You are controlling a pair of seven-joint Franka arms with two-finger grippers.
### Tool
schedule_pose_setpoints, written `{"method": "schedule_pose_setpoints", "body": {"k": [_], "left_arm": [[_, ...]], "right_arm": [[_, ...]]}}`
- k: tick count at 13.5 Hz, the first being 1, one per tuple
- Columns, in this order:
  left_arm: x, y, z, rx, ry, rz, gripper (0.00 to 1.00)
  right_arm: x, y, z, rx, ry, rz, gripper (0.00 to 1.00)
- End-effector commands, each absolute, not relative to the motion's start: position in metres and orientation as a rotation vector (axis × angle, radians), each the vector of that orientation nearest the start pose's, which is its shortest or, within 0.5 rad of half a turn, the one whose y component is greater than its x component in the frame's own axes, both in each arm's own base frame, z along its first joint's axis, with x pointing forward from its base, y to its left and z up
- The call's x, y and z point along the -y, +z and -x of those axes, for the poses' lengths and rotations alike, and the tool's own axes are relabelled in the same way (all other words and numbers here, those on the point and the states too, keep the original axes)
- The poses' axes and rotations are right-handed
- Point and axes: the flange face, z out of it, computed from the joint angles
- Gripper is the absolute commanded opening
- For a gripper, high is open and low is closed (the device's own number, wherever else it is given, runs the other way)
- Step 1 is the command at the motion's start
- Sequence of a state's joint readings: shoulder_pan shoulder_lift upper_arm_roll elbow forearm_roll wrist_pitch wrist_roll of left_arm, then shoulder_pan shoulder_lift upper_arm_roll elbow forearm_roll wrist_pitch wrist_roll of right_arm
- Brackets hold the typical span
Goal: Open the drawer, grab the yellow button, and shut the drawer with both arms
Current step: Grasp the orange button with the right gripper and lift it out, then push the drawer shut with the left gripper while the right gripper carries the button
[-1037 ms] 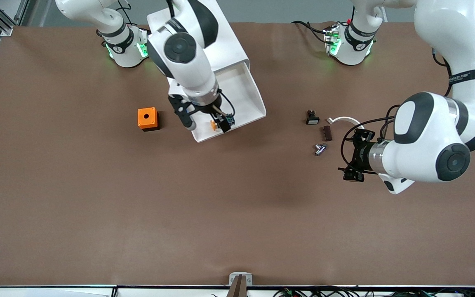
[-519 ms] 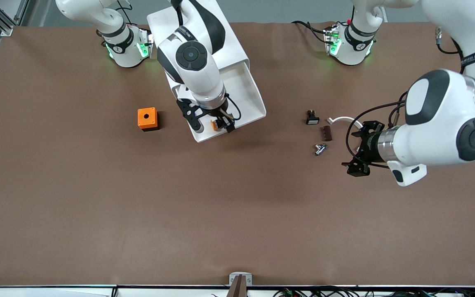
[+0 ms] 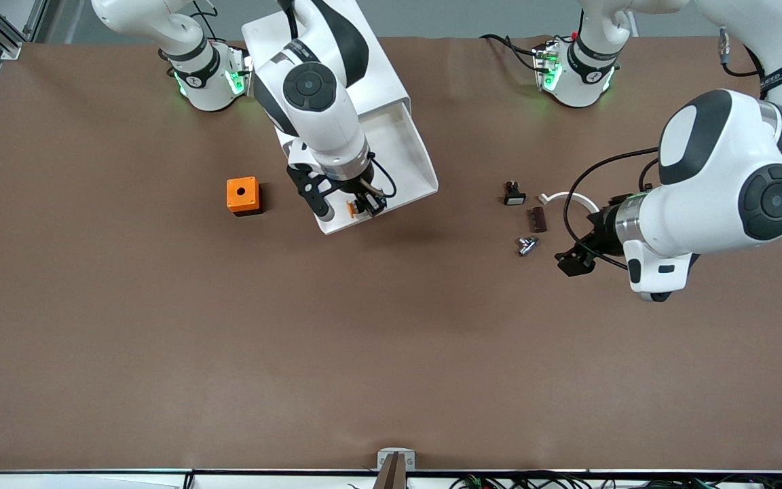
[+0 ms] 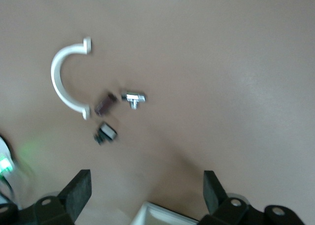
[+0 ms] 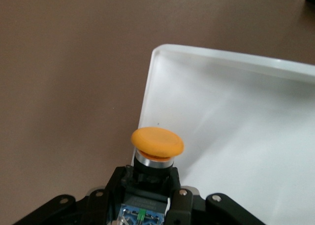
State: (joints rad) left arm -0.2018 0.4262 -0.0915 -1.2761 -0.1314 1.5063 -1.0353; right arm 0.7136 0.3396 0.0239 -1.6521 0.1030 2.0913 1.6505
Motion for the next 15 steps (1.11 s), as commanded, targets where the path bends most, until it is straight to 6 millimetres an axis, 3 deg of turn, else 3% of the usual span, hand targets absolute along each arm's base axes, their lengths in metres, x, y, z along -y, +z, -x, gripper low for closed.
{"method": "schedule_pose_setpoints", "body": {"k": [1, 3, 5, 8, 9, 12, 14, 15], "left_arm": [[0.208, 0.5, -0.626, 0.833, 0.329, 2.99, 1.0], [0.224, 0.49, -0.629, 0.729, 0.3, 3.044, 1.0], [0.261, 0.48, -0.623, 0.639, 0.262, 3.079, 1.0], [0.314, 0.467, -0.605, 0.49, 0.23, 3.127, 1.0], [0.335, 0.453, -0.603, 0.468, 0.212, 3.155, 1.0], [0.382, 0.402, -0.595, 0.437, 0.095, 3.229, 1.0], [0.425, 0.383, -0.57, 0.385, 0.121, 3.232, 1.0], [0.441, 0.374, -0.558, 0.443, 0.146, 3.211, 1.0]], "right_arm": [[-0.419, 0.463, -0.513, -1.274, 0.088, 2.755, 0.08], [-0.368, 0.476, -0.543, -1.137, 0.106, 2.835, 0.07], [-0.309, 0.474, -0.571, -0.971, 0.14, 2.919, 0.07], [-0.199, 0.461, -0.615, -0.669, 0.154, 3.0, 0.07], [-0.151, 0.453, -0.628, -0.588, 0.173, 3.016, 0.07], [-0.026, 0.392, -0.657, -0.337, 0.23, 3.034, 0.08], [0.025, 0.352, -0.666, -0.226, 0.232, 3.045, 0.08], [0.046, 0.33, -0.669, -0.185, 0.23, 3.054, 0.08]]}}
